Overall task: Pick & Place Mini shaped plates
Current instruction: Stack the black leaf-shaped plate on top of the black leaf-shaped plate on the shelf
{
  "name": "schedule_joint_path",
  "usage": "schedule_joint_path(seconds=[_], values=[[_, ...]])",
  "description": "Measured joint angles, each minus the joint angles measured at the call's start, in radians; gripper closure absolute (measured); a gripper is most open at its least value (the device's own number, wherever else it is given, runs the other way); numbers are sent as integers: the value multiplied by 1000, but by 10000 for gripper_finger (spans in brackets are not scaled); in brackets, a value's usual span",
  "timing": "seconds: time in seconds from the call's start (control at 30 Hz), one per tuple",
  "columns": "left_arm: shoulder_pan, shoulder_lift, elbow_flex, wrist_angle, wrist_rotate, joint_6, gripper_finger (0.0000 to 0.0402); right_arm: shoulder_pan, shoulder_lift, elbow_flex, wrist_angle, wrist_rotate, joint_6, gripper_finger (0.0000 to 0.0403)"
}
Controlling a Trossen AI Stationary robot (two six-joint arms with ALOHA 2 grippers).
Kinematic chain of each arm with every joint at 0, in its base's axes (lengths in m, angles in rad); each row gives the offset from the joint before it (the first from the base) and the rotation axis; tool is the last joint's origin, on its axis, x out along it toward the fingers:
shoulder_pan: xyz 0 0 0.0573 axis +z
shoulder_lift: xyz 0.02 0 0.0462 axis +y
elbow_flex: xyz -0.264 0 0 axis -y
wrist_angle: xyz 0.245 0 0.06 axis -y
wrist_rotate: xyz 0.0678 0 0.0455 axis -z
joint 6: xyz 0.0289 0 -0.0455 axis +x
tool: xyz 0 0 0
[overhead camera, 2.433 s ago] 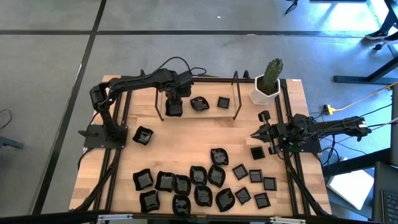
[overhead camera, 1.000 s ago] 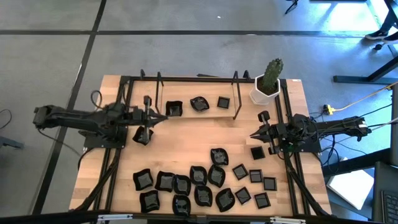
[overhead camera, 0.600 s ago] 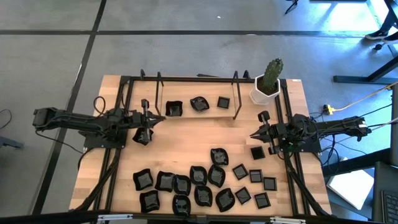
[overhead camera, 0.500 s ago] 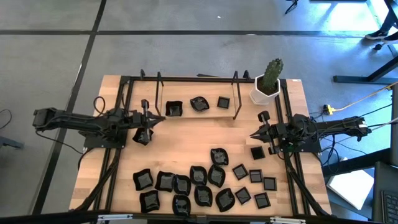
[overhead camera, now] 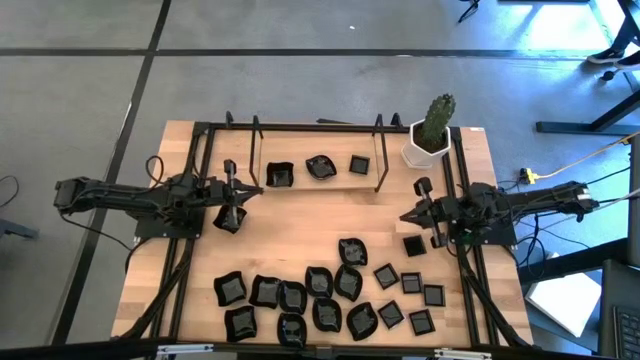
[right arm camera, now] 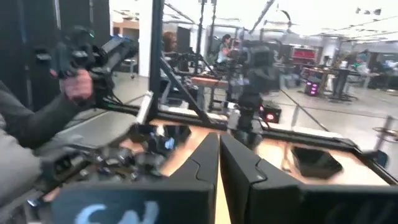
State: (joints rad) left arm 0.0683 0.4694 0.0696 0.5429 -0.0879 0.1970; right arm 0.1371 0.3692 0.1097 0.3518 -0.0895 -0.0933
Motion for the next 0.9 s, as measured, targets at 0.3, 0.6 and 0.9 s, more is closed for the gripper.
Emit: schedule_joint_path(seconds=[0.3,0.6,0.9], values=[[0,0,0,-8,0,0,396,255,490,302,-153,444,75,394],[-1,0,0,-25,2,-3,396,298,908,725,-582,601,244,388],[-1,1,0,-32,2,-3,396,280,1118,931,-880,550,459,348]])
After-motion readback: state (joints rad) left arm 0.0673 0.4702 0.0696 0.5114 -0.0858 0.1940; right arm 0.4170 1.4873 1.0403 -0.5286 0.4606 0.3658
